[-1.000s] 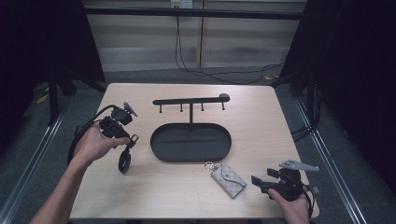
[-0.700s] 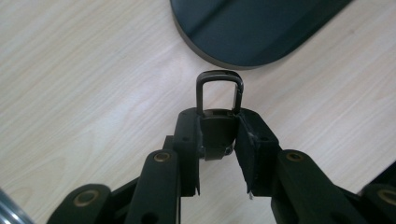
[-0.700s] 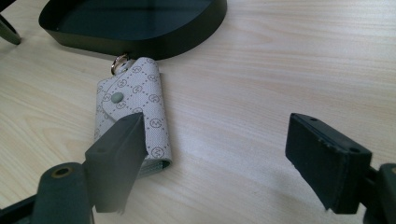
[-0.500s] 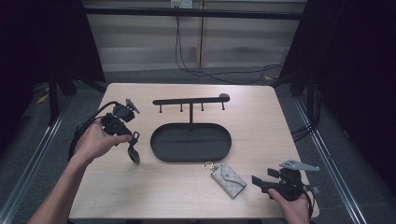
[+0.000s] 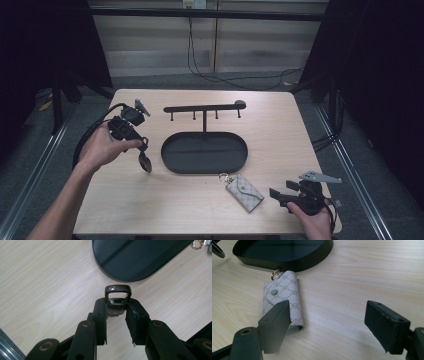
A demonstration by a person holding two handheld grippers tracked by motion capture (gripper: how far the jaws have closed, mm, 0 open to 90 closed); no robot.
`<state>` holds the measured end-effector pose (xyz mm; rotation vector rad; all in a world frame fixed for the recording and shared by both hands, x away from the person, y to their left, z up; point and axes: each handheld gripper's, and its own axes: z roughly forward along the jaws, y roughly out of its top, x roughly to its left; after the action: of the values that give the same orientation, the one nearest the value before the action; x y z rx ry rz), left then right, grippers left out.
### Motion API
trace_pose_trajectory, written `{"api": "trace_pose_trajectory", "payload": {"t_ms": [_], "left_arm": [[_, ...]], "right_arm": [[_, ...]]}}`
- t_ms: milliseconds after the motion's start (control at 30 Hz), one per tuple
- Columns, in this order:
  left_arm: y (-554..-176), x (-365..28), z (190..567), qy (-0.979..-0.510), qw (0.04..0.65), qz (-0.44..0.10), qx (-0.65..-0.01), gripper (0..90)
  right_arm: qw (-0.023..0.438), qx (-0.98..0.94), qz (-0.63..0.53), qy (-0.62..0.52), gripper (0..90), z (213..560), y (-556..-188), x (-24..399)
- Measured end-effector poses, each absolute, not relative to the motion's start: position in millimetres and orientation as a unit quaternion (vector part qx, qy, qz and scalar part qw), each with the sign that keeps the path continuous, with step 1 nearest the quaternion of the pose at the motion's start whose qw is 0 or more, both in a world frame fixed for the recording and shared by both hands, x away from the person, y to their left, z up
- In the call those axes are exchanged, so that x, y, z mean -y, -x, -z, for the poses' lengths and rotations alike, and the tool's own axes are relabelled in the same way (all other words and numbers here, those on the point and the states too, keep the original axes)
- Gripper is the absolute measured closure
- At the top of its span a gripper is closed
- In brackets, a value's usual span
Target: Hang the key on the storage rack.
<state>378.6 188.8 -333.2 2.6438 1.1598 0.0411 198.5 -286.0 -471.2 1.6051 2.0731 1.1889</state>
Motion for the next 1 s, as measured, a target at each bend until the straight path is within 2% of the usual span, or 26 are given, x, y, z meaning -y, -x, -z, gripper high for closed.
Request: {"api": "trace_pose_trajectory", "payload": {"t_ms": [1000], "left_arm": [[-393,-163,295,-0.911,0.099,0.001,-0.4,70.8]], "right_arm": [[0.131,-0.712,-0.416,-0.55,22.5,470,-197,287]]}}
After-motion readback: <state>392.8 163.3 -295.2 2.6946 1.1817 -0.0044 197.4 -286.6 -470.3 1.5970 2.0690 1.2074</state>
